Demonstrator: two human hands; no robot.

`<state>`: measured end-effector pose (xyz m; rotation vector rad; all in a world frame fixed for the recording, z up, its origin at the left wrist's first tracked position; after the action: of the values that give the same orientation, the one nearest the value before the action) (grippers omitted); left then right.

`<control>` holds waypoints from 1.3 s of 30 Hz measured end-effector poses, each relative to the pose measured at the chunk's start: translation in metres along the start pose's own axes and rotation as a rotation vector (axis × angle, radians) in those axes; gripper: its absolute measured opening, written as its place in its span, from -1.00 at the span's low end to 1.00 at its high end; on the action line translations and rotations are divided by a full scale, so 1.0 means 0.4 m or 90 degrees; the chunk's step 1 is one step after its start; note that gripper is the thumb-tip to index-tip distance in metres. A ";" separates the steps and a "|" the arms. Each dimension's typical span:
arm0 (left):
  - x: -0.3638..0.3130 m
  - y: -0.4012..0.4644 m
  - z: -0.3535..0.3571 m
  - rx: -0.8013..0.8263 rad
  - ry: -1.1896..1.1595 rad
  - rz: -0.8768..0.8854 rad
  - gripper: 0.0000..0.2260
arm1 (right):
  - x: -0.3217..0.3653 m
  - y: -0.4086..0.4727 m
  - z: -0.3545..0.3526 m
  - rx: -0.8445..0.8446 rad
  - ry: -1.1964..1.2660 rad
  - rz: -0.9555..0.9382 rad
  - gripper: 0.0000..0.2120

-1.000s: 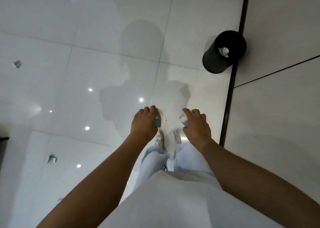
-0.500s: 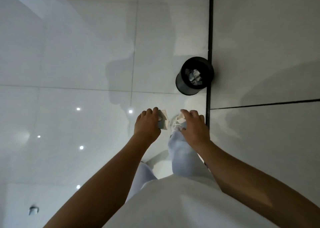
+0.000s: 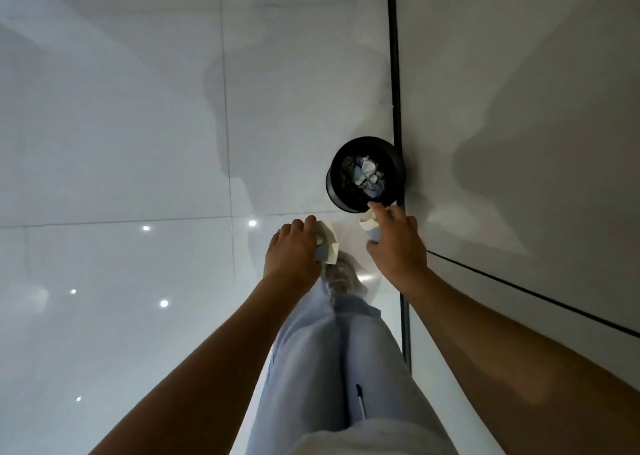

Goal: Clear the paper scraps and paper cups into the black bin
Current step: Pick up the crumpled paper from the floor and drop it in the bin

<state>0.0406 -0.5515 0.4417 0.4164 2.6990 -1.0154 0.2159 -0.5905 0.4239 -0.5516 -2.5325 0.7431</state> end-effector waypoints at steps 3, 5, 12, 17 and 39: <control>0.012 0.081 0.019 0.017 0.013 0.009 -0.34 | -0.017 0.127 0.011 -0.022 0.035 0.034 -0.34; 0.017 0.139 0.033 0.020 0.026 0.020 -0.32 | -0.029 0.217 0.022 -0.028 0.049 0.046 -0.32; -0.014 0.337 0.095 0.033 0.072 0.078 -0.31 | -0.113 0.385 0.098 0.012 0.121 0.109 -0.24; -0.091 0.443 0.108 0.014 0.137 0.144 -0.33 | -0.187 0.339 0.104 -0.014 0.159 0.144 -0.34; -0.042 0.211 0.053 0.020 0.125 0.014 -0.53 | 0.016 0.156 0.047 0.058 -0.022 -0.088 -0.46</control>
<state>0.0872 -0.5081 0.3804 0.5795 2.8455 -1.0643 0.2164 -0.5464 0.3753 -0.3318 -2.5233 0.8191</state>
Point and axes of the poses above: each hand's wrist, its own y-axis towards the middle knuckle, its own z-axis out of the palm, x = y × z, the point moved 1 cm from there along y, towards the middle knuckle, and after that the axes turned 1 degree about y, right-handed, at the moved point
